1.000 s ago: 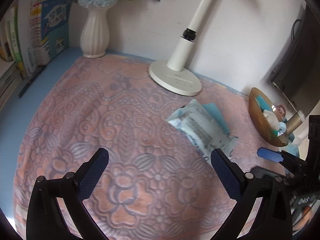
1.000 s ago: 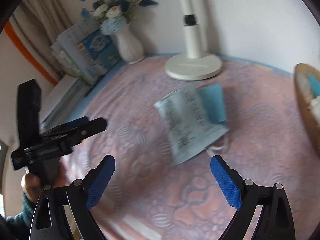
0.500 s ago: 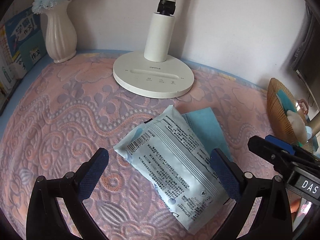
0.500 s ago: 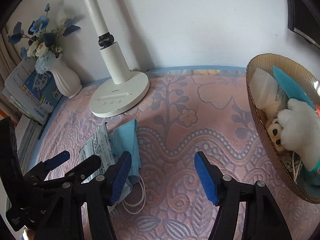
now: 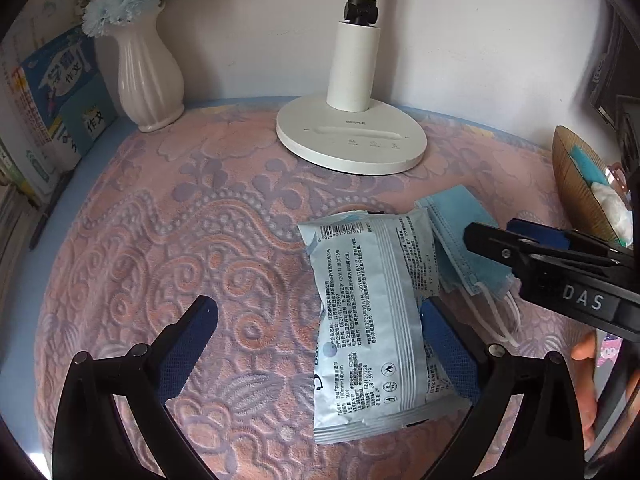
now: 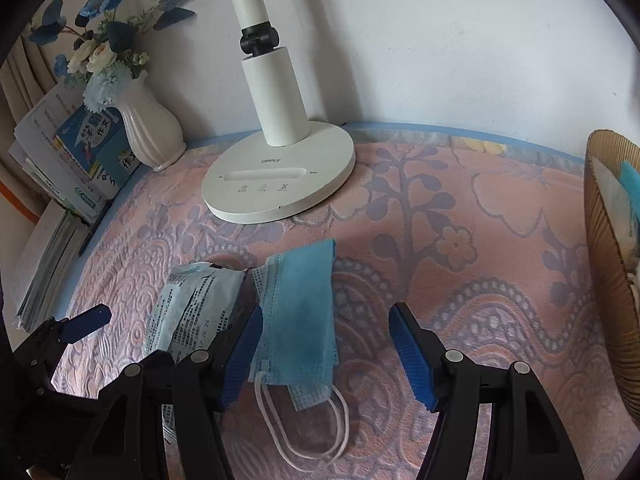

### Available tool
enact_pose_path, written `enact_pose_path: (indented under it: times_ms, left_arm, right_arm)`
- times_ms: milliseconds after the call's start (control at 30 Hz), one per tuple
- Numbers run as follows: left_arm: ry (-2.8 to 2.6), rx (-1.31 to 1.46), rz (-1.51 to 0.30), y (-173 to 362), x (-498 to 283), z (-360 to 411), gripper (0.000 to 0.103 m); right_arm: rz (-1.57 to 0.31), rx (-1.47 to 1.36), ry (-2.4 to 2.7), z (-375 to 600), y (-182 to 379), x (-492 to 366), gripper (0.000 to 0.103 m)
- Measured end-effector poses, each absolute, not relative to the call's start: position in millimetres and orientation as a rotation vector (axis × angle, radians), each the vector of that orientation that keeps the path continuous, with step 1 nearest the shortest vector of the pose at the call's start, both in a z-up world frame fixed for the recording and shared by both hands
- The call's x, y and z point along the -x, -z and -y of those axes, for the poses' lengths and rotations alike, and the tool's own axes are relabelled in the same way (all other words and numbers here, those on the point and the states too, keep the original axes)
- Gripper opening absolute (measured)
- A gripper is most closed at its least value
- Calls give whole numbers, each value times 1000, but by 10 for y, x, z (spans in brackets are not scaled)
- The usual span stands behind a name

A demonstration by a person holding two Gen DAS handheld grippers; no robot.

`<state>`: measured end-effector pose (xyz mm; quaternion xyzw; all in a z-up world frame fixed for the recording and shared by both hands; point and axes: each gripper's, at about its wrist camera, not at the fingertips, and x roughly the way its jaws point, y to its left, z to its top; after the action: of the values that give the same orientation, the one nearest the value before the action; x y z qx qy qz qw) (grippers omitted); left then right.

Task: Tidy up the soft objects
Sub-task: 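Pull the blue mask from under the wipes pack with the right tool, then grasp the wipes pack with the left tool while the right tool holds the blue mask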

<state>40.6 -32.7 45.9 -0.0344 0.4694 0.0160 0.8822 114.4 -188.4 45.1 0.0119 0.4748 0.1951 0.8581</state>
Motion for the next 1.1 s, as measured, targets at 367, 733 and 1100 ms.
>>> enact_pose_path:
  times_ms: [367, 733, 1100]
  left_arm:
    - [33, 55, -945, -233, -413, 538, 101]
    - [13, 14, -894, -271, -328, 607, 101]
    - [1, -36, -859, -285, -329, 651, 95]
  right_arm:
    - [-991, 19, -409, 1707, -320, -1131, 65]
    - [-903, 54, -389, 1644, -306, -979, 65]
    - [-828, 204, -347, 1451, -320, -856, 34]
